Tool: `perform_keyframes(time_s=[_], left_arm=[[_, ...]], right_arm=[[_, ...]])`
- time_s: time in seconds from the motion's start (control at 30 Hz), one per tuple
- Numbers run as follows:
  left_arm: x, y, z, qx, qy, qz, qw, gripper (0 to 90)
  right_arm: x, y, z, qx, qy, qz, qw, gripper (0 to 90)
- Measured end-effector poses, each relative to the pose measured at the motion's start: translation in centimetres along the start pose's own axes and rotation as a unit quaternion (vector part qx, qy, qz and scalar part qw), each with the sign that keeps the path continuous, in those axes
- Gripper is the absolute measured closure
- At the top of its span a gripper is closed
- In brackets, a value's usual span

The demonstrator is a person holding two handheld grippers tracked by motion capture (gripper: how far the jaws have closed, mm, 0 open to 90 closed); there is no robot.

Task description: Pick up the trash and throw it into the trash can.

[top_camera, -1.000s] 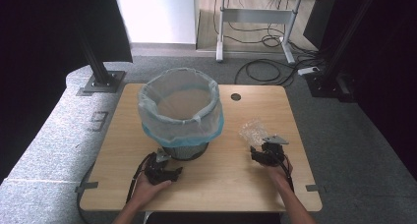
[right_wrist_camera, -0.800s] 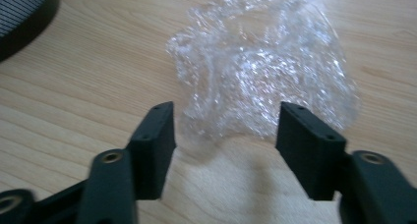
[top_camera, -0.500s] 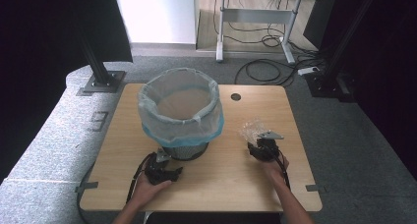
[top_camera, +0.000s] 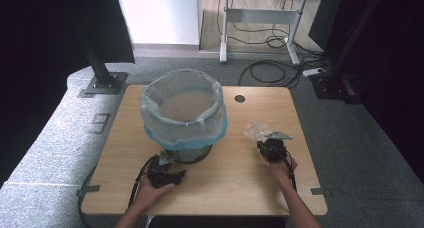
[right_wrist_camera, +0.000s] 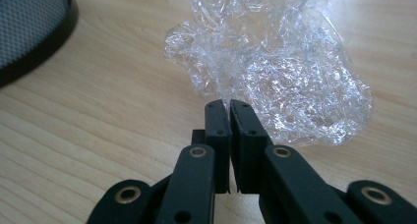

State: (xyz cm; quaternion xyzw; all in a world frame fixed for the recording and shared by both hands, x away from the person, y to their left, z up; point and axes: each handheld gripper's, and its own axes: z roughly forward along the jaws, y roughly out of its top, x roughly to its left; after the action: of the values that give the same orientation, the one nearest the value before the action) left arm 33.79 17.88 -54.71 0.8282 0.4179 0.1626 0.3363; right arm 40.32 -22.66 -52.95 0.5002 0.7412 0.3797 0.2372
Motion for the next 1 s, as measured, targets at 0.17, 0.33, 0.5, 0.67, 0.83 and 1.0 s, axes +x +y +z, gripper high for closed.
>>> perform_keyframes(time_s=[0.17,0.33,0.5,0.67,0.83,1.0], left_arm=[[0.0,0.0,0.0,0.0,0.0,0.0,1.0,19.4],[0.0,0.0,0.0,0.0,0.0,0.0,1.0,19.4],[0.0,0.0,0.0,0.0,0.0,0.0,1.0,19.4],[0.0,0.0,0.0,0.0,0.0,0.0,1.0,19.4],[0.0,0.0,0.0,0.0,0.0,0.0,1.0,19.4],[0.0,0.0,0.0,0.0,0.0,0.001,1.0,19.4]], right_arm=[[-0.2,0.3,-0.8,-0.022,-0.001,0.001,0.9998,86.6],[-0.6,0.4,-1.3,-0.032,-0.004,0.011,0.9994,86.7],[-1.0,0.7,-2.3,-0.053,-0.002,0.026,0.9983,86.7],[-0.7,1.0,-2.8,-0.068,0.002,0.024,0.9974,86.7],[-0.6,1.3,-3.5,-0.084,0.003,0.027,0.9961,86.8],[-0.5,1.4,-4.2,-0.098,-0.006,0.034,0.9946,87.1]])
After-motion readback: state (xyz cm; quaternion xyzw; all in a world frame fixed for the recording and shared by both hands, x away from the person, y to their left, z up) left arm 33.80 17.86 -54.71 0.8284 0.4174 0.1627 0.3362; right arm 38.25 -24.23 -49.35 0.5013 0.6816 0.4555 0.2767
